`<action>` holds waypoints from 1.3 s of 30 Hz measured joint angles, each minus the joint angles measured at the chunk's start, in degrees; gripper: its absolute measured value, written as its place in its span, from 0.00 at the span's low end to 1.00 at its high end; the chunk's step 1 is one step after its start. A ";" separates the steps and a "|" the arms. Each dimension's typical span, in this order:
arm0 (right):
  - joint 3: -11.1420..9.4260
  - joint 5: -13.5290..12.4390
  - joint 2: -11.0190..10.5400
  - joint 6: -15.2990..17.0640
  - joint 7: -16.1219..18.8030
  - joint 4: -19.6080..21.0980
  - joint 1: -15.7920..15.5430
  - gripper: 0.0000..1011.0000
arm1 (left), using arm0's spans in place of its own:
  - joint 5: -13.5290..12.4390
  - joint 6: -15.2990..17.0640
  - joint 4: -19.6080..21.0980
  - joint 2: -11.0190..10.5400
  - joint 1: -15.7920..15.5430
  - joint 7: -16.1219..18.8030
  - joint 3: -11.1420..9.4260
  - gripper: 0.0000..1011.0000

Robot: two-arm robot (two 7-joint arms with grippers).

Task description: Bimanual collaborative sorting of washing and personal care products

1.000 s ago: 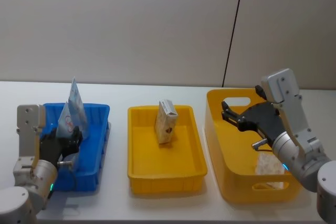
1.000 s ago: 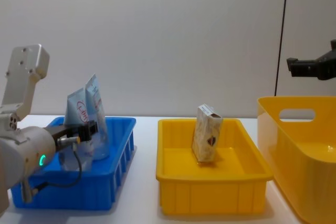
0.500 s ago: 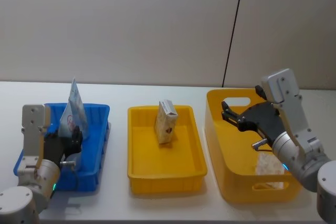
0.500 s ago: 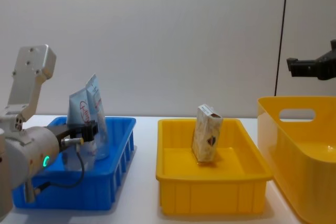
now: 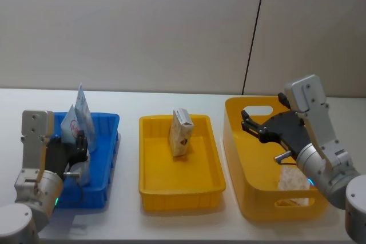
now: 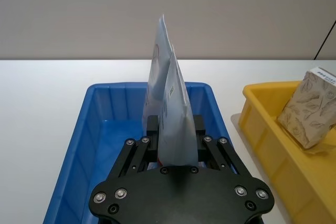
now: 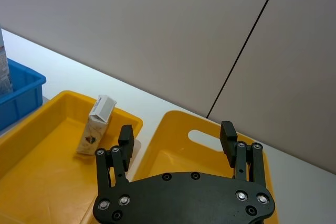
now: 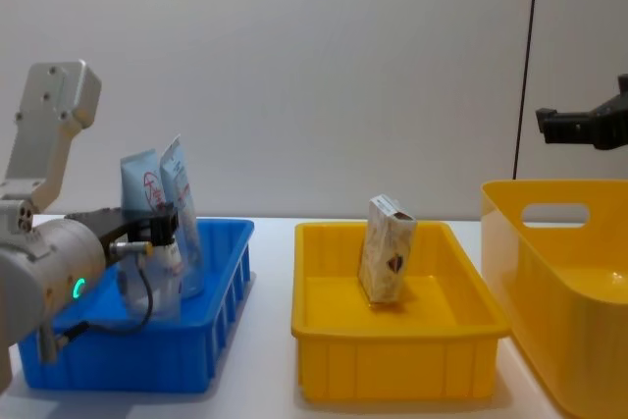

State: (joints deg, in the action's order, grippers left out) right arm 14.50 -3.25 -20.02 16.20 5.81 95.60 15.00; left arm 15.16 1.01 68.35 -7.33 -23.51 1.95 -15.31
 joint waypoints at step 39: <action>0.00 0.00 0.00 0.00 0.00 0.00 0.00 0.99 | -0.34 -5.41 7.21 -1.36 -0.33 -8.76 0.23 0.27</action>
State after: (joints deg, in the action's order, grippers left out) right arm 14.50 -3.25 -20.02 16.21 5.81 95.61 15.00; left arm 14.82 -4.40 75.55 -8.68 -23.84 -6.80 -15.09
